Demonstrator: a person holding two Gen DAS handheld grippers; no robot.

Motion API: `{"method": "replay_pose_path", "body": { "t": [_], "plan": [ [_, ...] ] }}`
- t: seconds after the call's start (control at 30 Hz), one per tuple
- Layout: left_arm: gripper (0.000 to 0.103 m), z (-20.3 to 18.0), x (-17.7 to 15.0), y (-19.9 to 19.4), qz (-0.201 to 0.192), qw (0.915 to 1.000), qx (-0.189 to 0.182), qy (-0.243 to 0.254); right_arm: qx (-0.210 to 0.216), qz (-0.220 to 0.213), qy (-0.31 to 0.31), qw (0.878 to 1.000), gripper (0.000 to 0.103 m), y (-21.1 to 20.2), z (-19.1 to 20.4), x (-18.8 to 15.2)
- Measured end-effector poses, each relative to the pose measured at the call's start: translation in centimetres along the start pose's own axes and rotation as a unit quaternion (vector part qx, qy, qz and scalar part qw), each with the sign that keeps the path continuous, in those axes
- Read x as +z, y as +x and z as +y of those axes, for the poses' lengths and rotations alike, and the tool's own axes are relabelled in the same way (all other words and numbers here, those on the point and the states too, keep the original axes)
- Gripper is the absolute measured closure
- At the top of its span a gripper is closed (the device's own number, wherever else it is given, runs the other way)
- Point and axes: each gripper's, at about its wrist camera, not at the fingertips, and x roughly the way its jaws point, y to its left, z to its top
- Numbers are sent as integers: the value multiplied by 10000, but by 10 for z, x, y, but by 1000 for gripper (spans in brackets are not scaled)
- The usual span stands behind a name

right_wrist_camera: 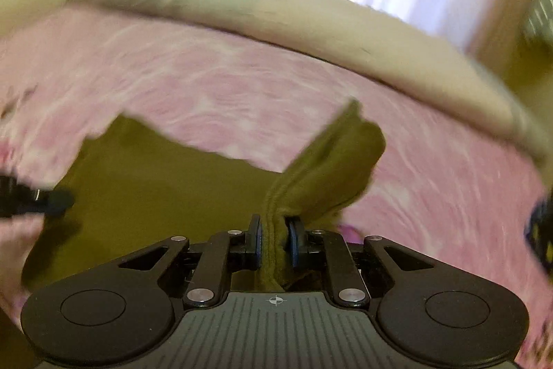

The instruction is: Fold clothes

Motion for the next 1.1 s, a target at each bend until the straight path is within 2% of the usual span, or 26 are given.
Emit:
{"method": "replay_pose_path", "body": {
  "t": [0.07, 0.17, 0.2, 0.3, 0.33, 0.37, 0.4, 0.5, 0.6, 0.67, 0.73, 0.8, 0.83, 0.87, 0.9, 0.97, 1.1],
  "plan": [
    [79, 7, 3, -11, -66, 10000, -9, -66, -111, -1, -389, 9992, 89, 11, 39, -7],
    [79, 18, 4, -23, -122, 9997, 111, -158, 85, 254, -609, 9978, 89, 37, 80, -28],
    [79, 22, 5, -27, -139, 9996, 154, -188, 229, 379, -584, 9973, 79, 52, 88, -34],
    [79, 30, 2, -36, -166, 9994, 167, -250, 194, -8, -654, 9977, 72, 48, 92, -47],
    [79, 30, 1, -37, -156, 9994, 159, -264, 436, -56, -458, 9980, 68, 45, 83, -47],
    [79, 29, 0, -38, -142, 9995, 104, -268, 680, -104, -259, 9973, 57, 41, 73, -48],
    [79, 26, -1, -38, -122, 9996, 29, -263, 1057, -127, 35, 9943, 50, 35, 59, -47],
    [77, 14, -5, -31, 2, 9994, -275, -221, 1898, -298, 899, 9773, 50, 6, 14, -51],
    [75, -1, -10, -14, 291, 9971, -658, -232, 2009, -423, 1653, 9646, 50, -11, -30, -56],
    [73, -12, -13, 6, 552, 9943, -878, -257, 1889, -430, 2318, 9533, 50, -11, -63, -63],
    [72, -20, -15, 26, 781, 9912, -1020, -328, 1748, -327, 3074, 9348, 50, -5, -98, -77],
    [71, -23, -16, 50, 1017, 9869, -1156, -475, 1568, -1, 3690, 9161, 50, 14, -126, -85],
    [71, -23, -15, 61, 1109, 9861, -1114, -540, 1526, 158, 3838, 9106, 50, 23, -132, -90],
    [71, -23, -15, 71, 1194, 9855, -1043, -600, 1485, 315, 3983, 9046, 56, 32, -139, -96],
    [71, -23, -14, 79, 1247, 9854, -989, -605, 1558, 410, 4131, 8963, 67, 40, -142, -101],
    [70, -24, -14, 91, 1330, 9853, -903, -582, 1700, 597, 4420, 8787, 68, 55, -148, -112],
    [69, -24, -14, 108, 1486, 9831, -893, -595, 1826, 711, 4657, 8630, 68, 72, -145, -117]
  ]
}}
